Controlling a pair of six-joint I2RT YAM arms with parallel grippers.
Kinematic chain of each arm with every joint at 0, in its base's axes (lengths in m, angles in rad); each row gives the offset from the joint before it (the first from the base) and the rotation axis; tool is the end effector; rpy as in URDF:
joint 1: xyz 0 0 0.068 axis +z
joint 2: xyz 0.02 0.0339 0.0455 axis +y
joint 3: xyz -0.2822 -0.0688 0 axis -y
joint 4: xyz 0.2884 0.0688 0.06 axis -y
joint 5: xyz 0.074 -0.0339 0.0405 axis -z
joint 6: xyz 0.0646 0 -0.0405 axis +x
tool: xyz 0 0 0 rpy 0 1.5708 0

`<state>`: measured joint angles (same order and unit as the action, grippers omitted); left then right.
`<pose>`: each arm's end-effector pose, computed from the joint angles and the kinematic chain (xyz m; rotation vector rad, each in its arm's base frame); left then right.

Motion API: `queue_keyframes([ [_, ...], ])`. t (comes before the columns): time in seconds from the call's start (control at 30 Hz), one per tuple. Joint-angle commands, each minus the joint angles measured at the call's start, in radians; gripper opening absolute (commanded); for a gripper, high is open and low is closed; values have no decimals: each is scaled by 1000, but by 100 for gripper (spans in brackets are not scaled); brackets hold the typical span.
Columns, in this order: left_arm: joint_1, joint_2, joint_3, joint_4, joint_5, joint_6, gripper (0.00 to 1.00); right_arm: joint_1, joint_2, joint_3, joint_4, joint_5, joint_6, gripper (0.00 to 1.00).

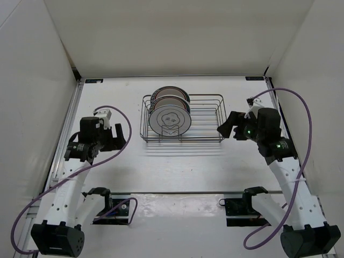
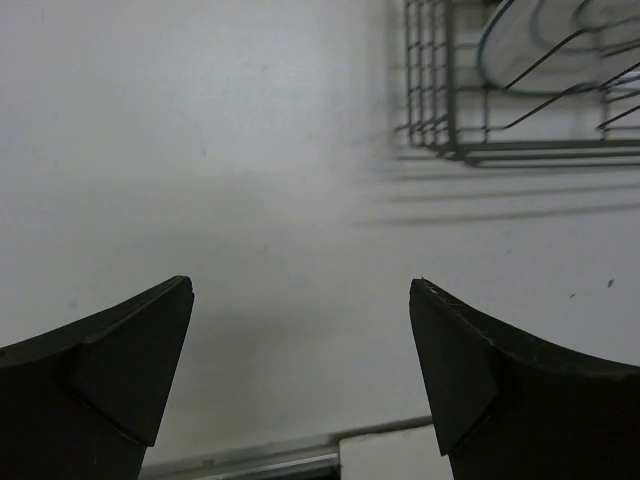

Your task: Unload the plates from the dish rack

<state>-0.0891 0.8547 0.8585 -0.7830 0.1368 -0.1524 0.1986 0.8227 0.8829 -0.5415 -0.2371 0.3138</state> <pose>0.2194 -0.0284 0.2905 -0.0071 2.3580 -0.2789 0.2260 0.0610 0.3343 -0.0301 2.0844 0.5588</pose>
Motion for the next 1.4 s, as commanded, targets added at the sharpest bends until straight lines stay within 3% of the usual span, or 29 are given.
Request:
queue_keyframes([
  [0.0, 14, -45, -13, -94, -52, 2, 100, 2, 45, 70, -20, -48, -13, 90],
  [0.13, 11, -98, -47, -96, -59, -36, 100, -1, 84, 120, 20, -76, -19, 90],
  [0.23, -3, -98, -49, -94, -45, -24, 100, 5, 118, 127, 147, -236, -38, 90],
  [0.27, -11, -95, -46, -97, -28, -13, 100, 13, 131, 105, 225, -401, -51, 90],
  [0.37, -14, -65, -36, -102, 9, -6, 100, 36, 176, 82, 422, -435, -24, 90],
  [0.57, -14, -71, -38, -111, -23, -22, 100, 159, 392, 243, 310, -369, -181, 90],
  [0.9, -14, -62, -45, -111, -55, -22, 100, 314, 659, 494, 190, -50, -412, 90],
  [1.03, -15, -46, -44, -117, -57, -22, 100, 331, 728, 573, 175, -28, -473, 82],
  [1.1, -15, -37, -41, -119, -49, -21, 100, 337, 757, 585, 169, -16, -499, 72],
  [1.37, -17, -37, -46, -114, -43, -19, 100, 346, 816, 561, 192, -37, -533, 68],
])
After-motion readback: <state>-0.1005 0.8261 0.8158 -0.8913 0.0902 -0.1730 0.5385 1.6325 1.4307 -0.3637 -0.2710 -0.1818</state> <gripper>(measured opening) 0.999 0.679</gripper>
